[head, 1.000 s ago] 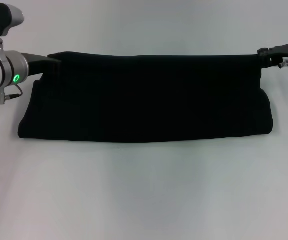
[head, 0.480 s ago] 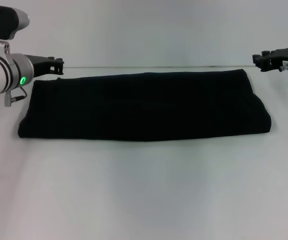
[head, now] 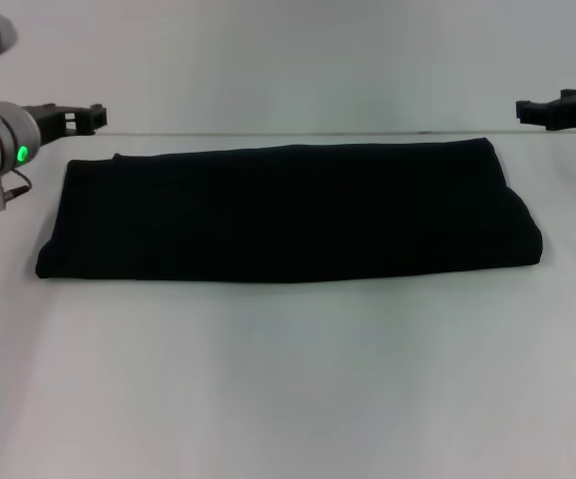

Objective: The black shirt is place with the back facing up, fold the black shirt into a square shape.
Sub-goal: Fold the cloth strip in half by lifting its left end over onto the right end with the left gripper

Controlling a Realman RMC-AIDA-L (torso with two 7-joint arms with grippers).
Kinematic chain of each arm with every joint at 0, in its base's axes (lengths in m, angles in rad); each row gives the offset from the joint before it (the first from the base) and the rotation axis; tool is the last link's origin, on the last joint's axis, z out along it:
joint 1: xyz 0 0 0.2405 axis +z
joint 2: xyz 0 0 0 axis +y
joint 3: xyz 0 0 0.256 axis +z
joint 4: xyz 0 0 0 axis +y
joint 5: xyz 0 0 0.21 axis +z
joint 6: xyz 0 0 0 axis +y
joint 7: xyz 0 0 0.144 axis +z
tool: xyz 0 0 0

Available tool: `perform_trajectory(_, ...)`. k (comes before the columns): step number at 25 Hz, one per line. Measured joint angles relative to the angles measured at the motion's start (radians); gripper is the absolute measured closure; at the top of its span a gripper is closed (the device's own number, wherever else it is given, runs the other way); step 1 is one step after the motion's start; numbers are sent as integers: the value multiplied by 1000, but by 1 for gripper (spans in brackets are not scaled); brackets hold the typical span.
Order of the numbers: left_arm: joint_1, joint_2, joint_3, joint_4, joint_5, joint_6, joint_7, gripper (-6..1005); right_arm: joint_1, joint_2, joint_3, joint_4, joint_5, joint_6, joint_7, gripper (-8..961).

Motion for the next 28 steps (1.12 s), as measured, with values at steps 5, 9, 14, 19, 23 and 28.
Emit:
perform_trajectory(5,52,17,-11,113,6,275,-103,250,-46,-1,1,-84,1,-152,84,302)
perform_trajectory(9,107,28,-11,236,1,549,-166,183,-107,6,2,-169,34,-292,148,244)
perform_trajectory(14,173,31,-11,359,0,777,-195,99,-200,-1,2,-208,167,-447,151,246)
perform_trajectory(19,240,44,-12,427,10,896,-189,57,-278,-19,2,-216,223,-569,159,245)
perform_trajectory(23,269,45,-17,439,32,900,-186,51,-310,-37,-1,-215,216,-603,200,245)
perform_trajectory(28,287,40,-29,440,110,895,-185,50,-326,-47,-2,-200,197,-604,215,246)
